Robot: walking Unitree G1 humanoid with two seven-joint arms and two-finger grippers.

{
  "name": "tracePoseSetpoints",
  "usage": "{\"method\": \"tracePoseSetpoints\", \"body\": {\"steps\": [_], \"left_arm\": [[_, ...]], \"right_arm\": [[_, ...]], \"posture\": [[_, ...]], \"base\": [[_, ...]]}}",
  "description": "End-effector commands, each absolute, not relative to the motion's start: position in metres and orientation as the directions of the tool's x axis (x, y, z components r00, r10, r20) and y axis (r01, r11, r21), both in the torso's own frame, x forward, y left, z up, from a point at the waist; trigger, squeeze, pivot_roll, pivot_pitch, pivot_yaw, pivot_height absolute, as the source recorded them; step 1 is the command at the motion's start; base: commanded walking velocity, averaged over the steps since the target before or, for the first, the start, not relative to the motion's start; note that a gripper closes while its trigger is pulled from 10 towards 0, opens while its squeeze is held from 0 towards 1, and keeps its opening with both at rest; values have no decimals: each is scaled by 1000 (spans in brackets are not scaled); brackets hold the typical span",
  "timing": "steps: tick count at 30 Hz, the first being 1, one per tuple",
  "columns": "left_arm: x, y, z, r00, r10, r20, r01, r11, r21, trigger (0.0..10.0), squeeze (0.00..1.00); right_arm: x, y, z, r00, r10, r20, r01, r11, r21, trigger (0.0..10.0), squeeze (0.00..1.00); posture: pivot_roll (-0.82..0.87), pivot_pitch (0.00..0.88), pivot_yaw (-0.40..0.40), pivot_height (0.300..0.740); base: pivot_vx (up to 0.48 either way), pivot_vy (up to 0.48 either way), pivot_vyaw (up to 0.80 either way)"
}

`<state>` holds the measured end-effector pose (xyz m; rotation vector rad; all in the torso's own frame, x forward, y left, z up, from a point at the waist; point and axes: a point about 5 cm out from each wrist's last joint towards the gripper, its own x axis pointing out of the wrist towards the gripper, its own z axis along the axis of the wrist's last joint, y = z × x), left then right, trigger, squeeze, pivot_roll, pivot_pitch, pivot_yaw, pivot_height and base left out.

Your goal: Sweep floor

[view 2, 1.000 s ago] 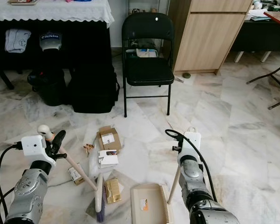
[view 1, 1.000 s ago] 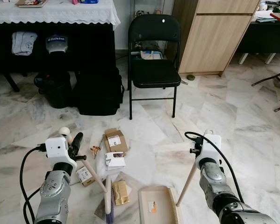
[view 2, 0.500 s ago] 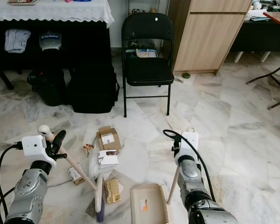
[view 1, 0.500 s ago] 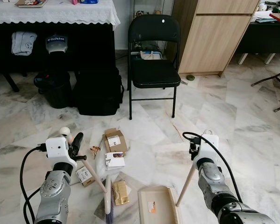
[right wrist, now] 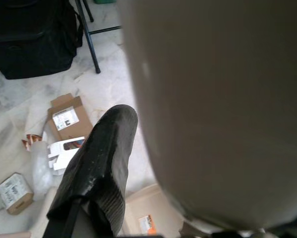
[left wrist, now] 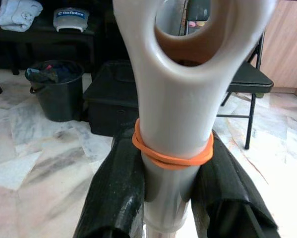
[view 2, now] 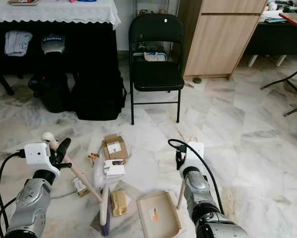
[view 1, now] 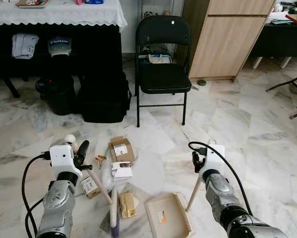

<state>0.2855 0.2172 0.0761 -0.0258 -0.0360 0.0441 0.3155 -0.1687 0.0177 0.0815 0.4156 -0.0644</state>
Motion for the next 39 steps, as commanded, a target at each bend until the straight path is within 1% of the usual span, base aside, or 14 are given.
{"method": "tracePoseSetpoints", "body": {"steps": [1, 13, 14, 15, 16, 19, 20, 21, 22, 34, 35, 37, 38, 39], "left_arm": [[285, 219, 72, 999, 45, 5, -45, 999, -7, 10000, 0], [286, 219, 73, 999, 37, 7, -37, 999, 5, 10000, 0], [286, 219, 72, 999, 36, 6, -36, 999, 5, 10000, 0], [286, 219, 72, 999, 36, 6, -36, 999, 5, 10000, 0], [285, 219, 72, 999, 36, 5, -36, 999, 6, 10000, 0], [285, 219, 71, 999, 35, 1, -35, 999, 8, 10000, 0], [285, 219, 71, 999, 34, 0, -34, 999, 9, 10000, 0], [285, 219, 71, 999, 34, -1, -34, 999, 10, 10000, 0], [285, 219, 71, 999, 33, -2, -33, 999, 10, 10000, 0], [285, 216, 70, 1000, 23, -3, -22, 1000, 18, 10000, 0], [285, 216, 70, 1000, 22, -3, -22, 1000, 18, 10000, 0], [285, 216, 70, 1000, 21, -3, -21, 1000, 19, 10000, 0], [285, 216, 70, 1000, 22, -3, -22, 1000, 19, 10000, 0], [285, 216, 70, 1000, 22, -3, -22, 1000, 19, 10000, 0]], "right_arm": [[316, -165, 18, 909, -25, -415, 68, 994, 89, 10000, 0], [320, -160, 21, 915, 21, -403, 33, 992, 126, 10000, 0], [319, -160, 21, 915, 25, -402, 30, 991, 131, 10000, 298], [319, -160, 21, 915, 25, -402, 30, 991, 131, 10000, 298], [319, -159, 21, 916, 28, -400, 30, 990, 137, 10000, 1000], [319, -158, 21, 917, 29, -398, 30, 990, 141, 10000, 1000], [319, -158, 20, 916, 28, -399, 30, 990, 138, 10000, 322], [319, -158, 20, 916, 27, -400, 30, 990, 135, 10000, 322], [318, -158, 20, 916, 26, -401, 30, 991, 131, 10000, 0], [320, -156, 22, 919, 56, -391, 3, 989, 151, 10000, 0], [320, -154, 23, 920, 73, -386, -10, 987, 161, 10000, 412], [320, -152, 23, 920, 89, -381, -24, 985, 173, 10000, 412], [321, -151, 24, 922, 96, -374, -31, 984, 176, 10000, 1000], [321, -151, 24, 922, 96, -374, -31, 984, 176, 10000, 1000]], "posture": [[73, 54, -87, 740], [75, 53, -84, 740], [75, 53, -84, 740], [75, 53, -84, 740], [75, 54, -84, 740], [75, 55, -83, 740], [75, 56, -83, 740], [75, 56, -83, 740], [74, 55, -83, 740], [71, 56, -86, 740], [71, 56, -86, 740], [71, 56, -86, 740], [68, 57, -87, 740], [68, 57, -87, 740]], "base": [[0, 0, 0], [0, 0, 0], [0, 0, 0], [0, 0, 0], [0, 0, 0], [0, 0, 0], [0, 0, 0], [0, 0, 0], [0, 0, 0], [0, 0, 0], [0, 0, 0], [0, 0, 0], [0, 0, 0], [0, 0, 0]]}}
